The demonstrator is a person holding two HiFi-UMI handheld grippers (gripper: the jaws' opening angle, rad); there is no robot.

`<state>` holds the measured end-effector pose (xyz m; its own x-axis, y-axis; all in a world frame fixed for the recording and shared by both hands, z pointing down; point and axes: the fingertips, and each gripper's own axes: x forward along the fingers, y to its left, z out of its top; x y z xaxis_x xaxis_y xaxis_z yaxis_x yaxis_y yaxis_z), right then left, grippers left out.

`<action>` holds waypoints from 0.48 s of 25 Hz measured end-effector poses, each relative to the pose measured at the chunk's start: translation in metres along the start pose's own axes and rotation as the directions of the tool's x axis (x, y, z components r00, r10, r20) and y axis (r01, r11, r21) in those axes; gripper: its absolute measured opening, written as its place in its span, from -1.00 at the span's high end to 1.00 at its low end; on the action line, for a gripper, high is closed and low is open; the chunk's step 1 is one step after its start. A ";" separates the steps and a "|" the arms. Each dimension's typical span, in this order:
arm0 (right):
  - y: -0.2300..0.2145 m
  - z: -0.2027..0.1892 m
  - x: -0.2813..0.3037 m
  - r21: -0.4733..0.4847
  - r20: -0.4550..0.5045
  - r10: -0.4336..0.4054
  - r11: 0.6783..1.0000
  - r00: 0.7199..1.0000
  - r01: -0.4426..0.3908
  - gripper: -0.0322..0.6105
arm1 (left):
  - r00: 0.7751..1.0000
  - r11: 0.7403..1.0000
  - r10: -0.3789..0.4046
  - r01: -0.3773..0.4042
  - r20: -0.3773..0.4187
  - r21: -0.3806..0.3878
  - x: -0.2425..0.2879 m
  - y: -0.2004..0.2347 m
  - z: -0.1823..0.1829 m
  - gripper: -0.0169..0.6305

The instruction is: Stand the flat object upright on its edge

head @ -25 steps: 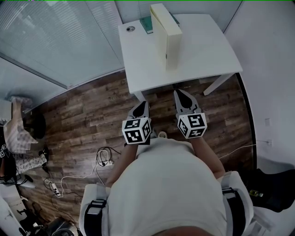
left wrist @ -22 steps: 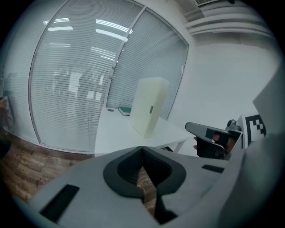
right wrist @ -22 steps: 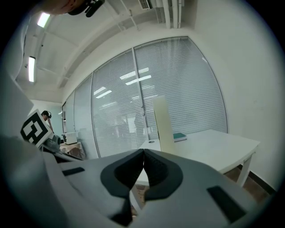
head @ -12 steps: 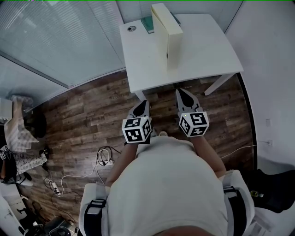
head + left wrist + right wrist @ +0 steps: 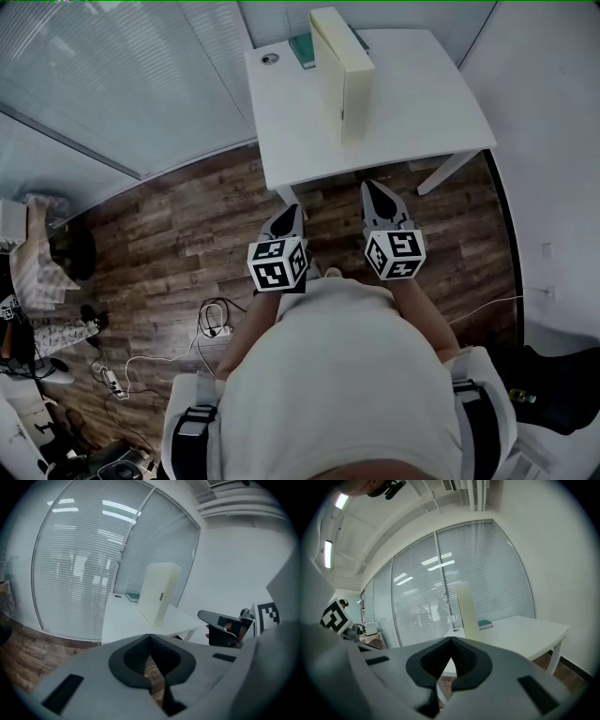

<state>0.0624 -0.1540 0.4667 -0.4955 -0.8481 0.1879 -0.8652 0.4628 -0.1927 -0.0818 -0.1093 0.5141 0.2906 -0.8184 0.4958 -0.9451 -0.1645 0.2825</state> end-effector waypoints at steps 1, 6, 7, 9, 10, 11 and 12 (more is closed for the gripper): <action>0.000 -0.001 0.000 0.002 0.000 0.001 1.000 1.000 -0.001 0.84 | 1.000 1.000 0.000 0.000 0.000 0.000 0.000 0.000 0.000 0.89; 0.003 -0.002 -0.001 0.007 -0.004 -0.006 1.000 1.000 0.006 0.84 | 1.000 1.000 0.002 -0.002 0.001 -0.007 -0.004 0.003 -0.001 0.89; 0.003 -0.002 -0.001 0.006 -0.005 -0.007 1.000 1.000 0.007 0.84 | 1.000 1.000 0.002 -0.002 0.001 -0.008 -0.004 0.004 0.000 0.89; 0.004 -0.002 0.000 0.004 -0.005 -0.007 1.000 1.000 0.007 0.84 | 1.000 1.000 0.002 -0.002 0.001 -0.009 -0.003 0.005 0.000 0.89; 0.004 -0.002 0.001 0.002 -0.006 -0.006 1.000 1.000 0.006 0.84 | 1.000 1.000 0.002 -0.002 0.001 -0.009 -0.003 0.006 0.000 0.89; 0.004 -0.003 0.001 0.000 -0.006 -0.006 1.000 1.000 0.006 0.84 | 1.000 1.000 0.002 -0.002 0.001 -0.010 -0.003 0.006 0.000 0.89; 0.004 -0.003 0.001 -0.002 -0.007 -0.005 1.000 1.000 0.005 0.84 | 1.000 1.000 0.002 -0.002 0.001 -0.010 -0.003 0.006 0.000 0.89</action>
<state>0.0581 -0.1518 0.4688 -0.4916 -0.8486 0.1953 -0.8679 0.4589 -0.1902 -0.0882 -0.1079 0.5141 0.2888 -0.8192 0.4955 -0.9440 -0.1574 0.2900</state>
